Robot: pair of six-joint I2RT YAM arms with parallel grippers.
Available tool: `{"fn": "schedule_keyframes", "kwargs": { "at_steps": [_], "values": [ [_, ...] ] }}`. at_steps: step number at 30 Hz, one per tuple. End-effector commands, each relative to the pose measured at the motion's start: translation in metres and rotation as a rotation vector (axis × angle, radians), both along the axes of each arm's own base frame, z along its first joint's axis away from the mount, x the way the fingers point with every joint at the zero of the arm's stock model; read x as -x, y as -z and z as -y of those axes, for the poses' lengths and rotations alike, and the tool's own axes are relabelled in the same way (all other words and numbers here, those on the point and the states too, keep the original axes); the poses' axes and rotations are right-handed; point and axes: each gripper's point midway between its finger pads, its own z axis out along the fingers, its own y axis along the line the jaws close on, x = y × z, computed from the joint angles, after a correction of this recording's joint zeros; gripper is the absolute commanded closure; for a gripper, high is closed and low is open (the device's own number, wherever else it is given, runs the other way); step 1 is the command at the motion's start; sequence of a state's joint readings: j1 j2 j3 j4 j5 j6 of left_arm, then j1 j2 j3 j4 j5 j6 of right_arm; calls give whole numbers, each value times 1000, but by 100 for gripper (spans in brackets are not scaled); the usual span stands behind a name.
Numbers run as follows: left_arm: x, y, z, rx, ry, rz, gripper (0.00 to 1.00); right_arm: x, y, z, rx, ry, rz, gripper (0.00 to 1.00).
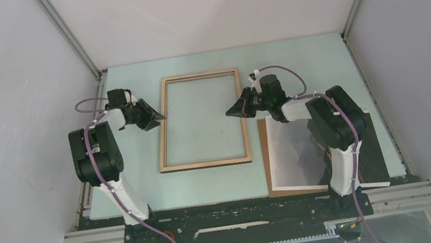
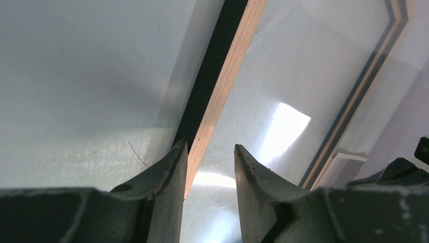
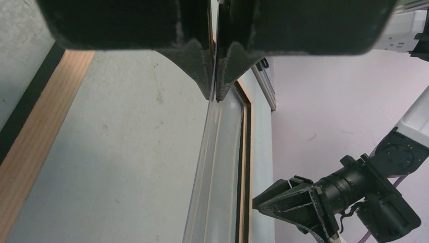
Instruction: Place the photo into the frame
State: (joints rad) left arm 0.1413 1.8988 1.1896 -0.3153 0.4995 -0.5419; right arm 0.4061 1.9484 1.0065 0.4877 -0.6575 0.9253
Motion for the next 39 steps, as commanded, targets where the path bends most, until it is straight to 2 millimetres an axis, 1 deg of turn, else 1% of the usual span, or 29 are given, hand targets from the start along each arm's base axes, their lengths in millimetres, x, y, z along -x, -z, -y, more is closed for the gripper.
{"fn": "schedule_keyframes", "kwargs": {
  "at_steps": [1,10,12,13,19,21,25,27,29,30,33,34,35,39],
  "values": [
    [12,8,17,49,41,-36,60,-8,-2,-5,-28,14,43,91],
    [11,7,19,52,45,-32,61,-1,7,-15,-106,-6,-37,93],
    [11,7,19,55,45,-31,62,-1,8,-16,-112,-3,-41,90],
    [12,8,20,55,46,-34,62,-1,9,-15,-109,-1,-49,86],
    [11,7,20,57,46,-30,62,-1,14,-8,-84,15,-82,71],
    [11,7,20,57,47,-30,62,-1,15,-7,-73,21,-91,68],
    [12,7,20,59,48,-30,62,-1,19,-6,-65,28,-104,67],
    [12,6,20,59,49,-28,62,-1,20,-8,-70,25,-111,68],
    [12,6,21,61,52,-27,63,-2,19,-11,-83,14,-104,73],
    [12,6,21,63,52,-27,63,-2,15,-14,-98,1,-89,77],
    [11,6,21,62,54,-24,62,-1,8,-15,-123,-24,-63,96],
    [11,5,21,63,54,-24,62,-1,7,-15,-126,-28,-58,99],
    [11,6,21,63,54,-24,62,-2,5,-14,-127,-30,-52,100],
    [11,6,22,67,56,-25,63,-2,-4,-13,-160,-44,-47,100]
  ]
}}
